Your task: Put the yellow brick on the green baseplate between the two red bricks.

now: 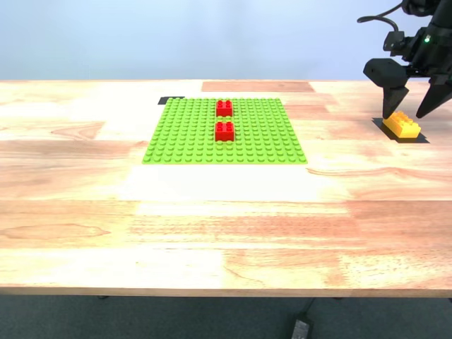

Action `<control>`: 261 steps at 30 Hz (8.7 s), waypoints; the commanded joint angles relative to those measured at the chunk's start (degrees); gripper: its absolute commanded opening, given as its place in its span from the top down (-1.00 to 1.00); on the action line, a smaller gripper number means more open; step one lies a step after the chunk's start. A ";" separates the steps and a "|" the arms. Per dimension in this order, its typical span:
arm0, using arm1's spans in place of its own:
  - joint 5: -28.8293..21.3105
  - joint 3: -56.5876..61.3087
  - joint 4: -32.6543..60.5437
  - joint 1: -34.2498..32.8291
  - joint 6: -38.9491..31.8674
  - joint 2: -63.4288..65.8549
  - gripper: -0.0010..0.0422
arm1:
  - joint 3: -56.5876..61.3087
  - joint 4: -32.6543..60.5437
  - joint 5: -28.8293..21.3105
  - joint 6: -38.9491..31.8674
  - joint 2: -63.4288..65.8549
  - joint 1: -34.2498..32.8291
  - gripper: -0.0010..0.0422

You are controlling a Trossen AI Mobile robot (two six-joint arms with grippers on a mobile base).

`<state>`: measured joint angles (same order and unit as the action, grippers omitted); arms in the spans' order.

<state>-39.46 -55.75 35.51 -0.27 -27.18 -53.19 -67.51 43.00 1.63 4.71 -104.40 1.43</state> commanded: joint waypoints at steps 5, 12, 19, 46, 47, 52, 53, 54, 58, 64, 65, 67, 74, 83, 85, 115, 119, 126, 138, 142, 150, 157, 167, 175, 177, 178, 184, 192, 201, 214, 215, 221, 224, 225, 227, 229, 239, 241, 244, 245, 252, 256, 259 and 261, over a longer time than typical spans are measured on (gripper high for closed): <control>0.00 0.07 0.13 0.00 0.22 0.07 0.96 | 0.28 -0.24 -0.13 -0.24 -3.13 0.00 -0.42; -0.02 0.02 -0.33 0.00 0.22 0.13 0.96 | 0.28 -1.07 -0.50 -1.29 -3.02 0.00 -0.26; 0.00 -0.09 0.15 0.00 0.22 0.11 0.96 | 0.28 -1.62 -0.48 -1.42 -2.99 0.00 0.35; 0.02 0.31 -1.49 0.00 0.42 0.48 0.96 | -25.88 12.20 7.06 23.21 4.79 19.52 0.87; 0.04 0.31 -1.46 0.00 0.42 0.50 0.96 | -27.63 12.87 6.93 24.79 3.39 20.87 0.87; 0.02 0.31 -1.44 0.00 0.42 1.18 0.96 | -35.71 15.54 5.31 32.57 -4.31 27.50 0.87; 0.07 0.35 -1.42 0.00 0.42 1.31 0.96 | -37.27 15.58 4.31 33.99 -6.19 28.76 0.87; 0.02 0.37 -1.44 0.00 0.42 1.42 0.96 | -38.60 15.87 3.52 35.41 -7.87 29.77 0.87; 0.07 0.70 -1.51 0.00 0.42 1.97 0.96 | -44.46 18.53 2.45 39.10 -14.60 33.44 0.87; 0.02 1.03 -1.60 0.00 0.42 2.40 0.96 | -50.88 21.27 -0.52 41.70 -23.30 36.89 0.87; 0.07 1.03 -1.66 0.00 0.42 2.40 0.96 | -51.34 21.46 -0.72 42.27 -24.15 37.20 0.87; 0.07 1.03 -1.57 0.00 0.39 2.47 0.96 | -51.52 20.79 -0.50 42.27 -25.55 37.92 0.87; 0.04 1.05 -1.29 0.00 0.39 2.49 0.96 | -50.75 20.13 1.46 42.75 -28.35 39.36 0.87; 0.04 1.05 -1.27 0.00 0.37 2.36 0.96 | -47.06 19.43 3.02 43.47 -28.41 40.28 0.87; 0.04 1.05 -1.29 0.00 0.37 2.36 0.96 | -46.18 18.91 4.42 42.86 -28.28 40.44 0.87; 0.00 1.05 -1.38 0.00 0.37 2.36 0.96 | -41.05 9.88 2.58 40.02 -28.81 40.50 0.85; 0.02 1.05 -1.38 0.00 0.37 2.36 0.96 | -41.40 9.94 2.71 39.58 -28.70 40.50 0.66; 0.00 1.05 -1.40 0.00 0.35 2.36 0.96 | -40.83 9.68 2.40 38.99 -28.61 40.50 0.09; 0.00 1.05 -1.40 0.00 0.20 2.36 0.96 | -40.19 9.51 1.01 38.62 -24.85 40.87 -0.05; 0.00 1.05 -1.40 0.00 0.22 2.36 0.96 | -40.19 9.46 0.98 38.58 -23.04 41.05 -0.03; 0.02 1.05 -1.33 0.00 0.24 2.38 0.96 | -40.13 9.25 1.29 37.11 -23.45 40.89 0.50; 0.00 1.05 -1.38 0.00 0.24 2.38 0.96 | -40.06 9.07 1.46 36.59 -24.65 40.89 0.94; 0.02 1.03 -1.42 0.00 0.20 2.38 0.96 | -36.79 7.15 2.89 36.61 -24.11 41.42 0.92; 0.02 1.03 -1.40 0.00 0.22 2.38 0.96 | -35.80 6.75 2.27 39.21 -24.39 42.51 0.92; 0.00 1.03 -1.40 0.00 0.20 2.38 0.96 | -35.47 6.62 1.42 39.36 -24.13 42.32 0.92; 0.02 1.03 -1.42 0.00 0.22 2.38 0.96 | -35.36 6.45 -0.09 39.91 -24.11 42.27 0.92; 0.00 1.03 -1.42 0.00 0.22 2.38 0.96 | -32.87 4.63 -1.86 43.63 -22.53 42.38 0.92; -0.02 1.03 -1.38 0.00 0.26 2.38 0.96 | -31.76 3.15 -1.81 41.97 -22.45 42.86 0.96; 0.04 1.03 -1.49 0.00 0.26 2.86 0.96 | -34.10 2.80 -1.84 40.89 -15.30 42.18 0.96; 0.55 1.03 -2.67 0.00 4.26 3.82 0.96 | -14.34 -10.62 -2.08 30.25 14.16 34.25 0.96; 0.55 1.05 -2.99 0.02 4.31 3.89 0.96 | -11.58 -12.41 -2.12 28.81 17.31 33.62 0.96; 6.47 1.36 -5.11 0.02 4.39 4.57 0.96 | 3.06 -21.51 -2.14 20.87 34.58 29.18 0.96; 7.91 3.78 -9.31 0.02 5.42 6.32 0.96 | 11.17 -27.52 -2.23 16.17 43.80 26.58 0.96; 7.96 5.35 -11.58 0.02 6.45 7.39 0.96 | 13.60 -29.27 -2.25 14.36 46.60 25.81 0.96; 7.93 9.42 -17.09 0.02 9.09 9.79 0.96 | 18.60 -33.11 -2.36 11.41 51.84 24.13 0.96; 8.00 13.62 -22.62 0.00 11.87 12.13 0.96 | 22.86 -35.80 -3.48 9.55 56.04 22.58 0.96; 15.65 32.85 -42.73 0.00 21.40 21.57 0.96 | 42.07 -47.08 -12.94 1.18 69.88 20.26 0.96; 15.58 35.08 -43.36 0.00 21.53 22.73 0.96 | 45.22 -49.55 -13.70 -0.09 71.71 20.24 0.96; 15.74 37.55 -43.36 0.00 21.84 24.04 0.96 | 49.13 -51.06 -17.05 -3.48 73.83 20.26 0.96; 16.52 38.29 -43.80 0.00 21.88 24.26 0.96 | 50.34 -51.98 -17.70 -3.72 74.25 20.24 0.96; 21.07 43.67 -47.47 0.00 22.08 26.80 0.96 | 58.66 -58.75 -18.53 -3.69 78.68 20.24 0.96; 21.31 47.47 -51.17 0.00 23.89 27.30 0.96 | 62.69 -61.22 -18.51 -4.31 81.74 20.26 0.96; 21.29 49.40 -51.25 0.00 24.87 27.74 0.96 | 64.04 -61.02 -18.53 -4.46 83.93 20.24 0.96; 21.51 50.36 -51.52 0.00 24.85 27.76 0.96 | 64.76 -60.98 -18.51 -4.52 85.20 20.24 0.96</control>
<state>-18.06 -5.89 -16.08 -0.27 -2.42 -25.39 -3.14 -18.11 -16.95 0.21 -19.86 21.67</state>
